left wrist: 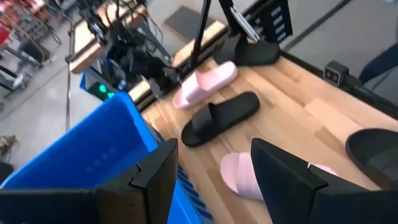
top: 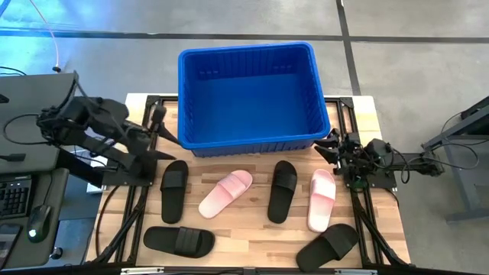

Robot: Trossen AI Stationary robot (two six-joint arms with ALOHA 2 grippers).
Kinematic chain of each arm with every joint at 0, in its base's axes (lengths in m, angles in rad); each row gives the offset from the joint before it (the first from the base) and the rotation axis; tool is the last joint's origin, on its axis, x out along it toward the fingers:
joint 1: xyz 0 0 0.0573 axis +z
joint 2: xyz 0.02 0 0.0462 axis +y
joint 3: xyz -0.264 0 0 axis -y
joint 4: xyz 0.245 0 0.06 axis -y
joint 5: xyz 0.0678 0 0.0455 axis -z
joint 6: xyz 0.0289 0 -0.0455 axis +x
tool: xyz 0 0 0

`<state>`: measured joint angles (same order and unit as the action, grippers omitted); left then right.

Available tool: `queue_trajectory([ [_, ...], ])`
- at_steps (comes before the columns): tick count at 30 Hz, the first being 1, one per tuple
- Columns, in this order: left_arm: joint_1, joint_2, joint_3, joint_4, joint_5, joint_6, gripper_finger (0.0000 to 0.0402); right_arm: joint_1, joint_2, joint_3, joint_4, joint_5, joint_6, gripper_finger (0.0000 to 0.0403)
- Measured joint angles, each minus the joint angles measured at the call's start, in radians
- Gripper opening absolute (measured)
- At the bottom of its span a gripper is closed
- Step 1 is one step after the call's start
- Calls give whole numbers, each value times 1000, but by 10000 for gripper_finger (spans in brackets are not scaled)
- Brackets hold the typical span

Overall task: Pick and place slides into bin
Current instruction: Put the black slide into the blue bin

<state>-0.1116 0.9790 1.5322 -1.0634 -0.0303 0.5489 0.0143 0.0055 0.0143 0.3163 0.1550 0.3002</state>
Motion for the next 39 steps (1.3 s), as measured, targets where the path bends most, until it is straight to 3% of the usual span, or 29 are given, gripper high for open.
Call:
queue_trajectory([
  [7, 0, 52, 0, -3, -46, -18, 193, 19, 0, 3, 484, -253, -19, 124],
  [10, 0, 59, 0, -3, -75, -34, 193, 41, 0, 15, 570, -362, -46, 124],
  [13, 0, 60, 0, -3, -108, -35, 193, 61, 21, 105, 466, -350, -97, 124],
  [17, 0, 59, 0, -3, -139, -56, 193, 72, 121, 346, 143, -266, -166, 124],
  [21, 0, 59, 0, -3, -140, -59, 193, 82, 342, 575, -210, -157, -95, 124],
  [25, 0, 59, 0, -3, -165, -86, 193, 100, 590, 729, -425, -168, 48, 124],
  [30, 0, 59, 0, -17, -170, -116, 193, 178, 897, 818, -502, -306, 148, 124],
  [33, 0, 59, 0, -18, -169, -117, 193, 234, 1055, 842, -504, -317, 151, 124],
  [39, 0, 60, 0, -20, -168, -117, 193, 323, 1329, 877, -551, -321, 369, 124],
])
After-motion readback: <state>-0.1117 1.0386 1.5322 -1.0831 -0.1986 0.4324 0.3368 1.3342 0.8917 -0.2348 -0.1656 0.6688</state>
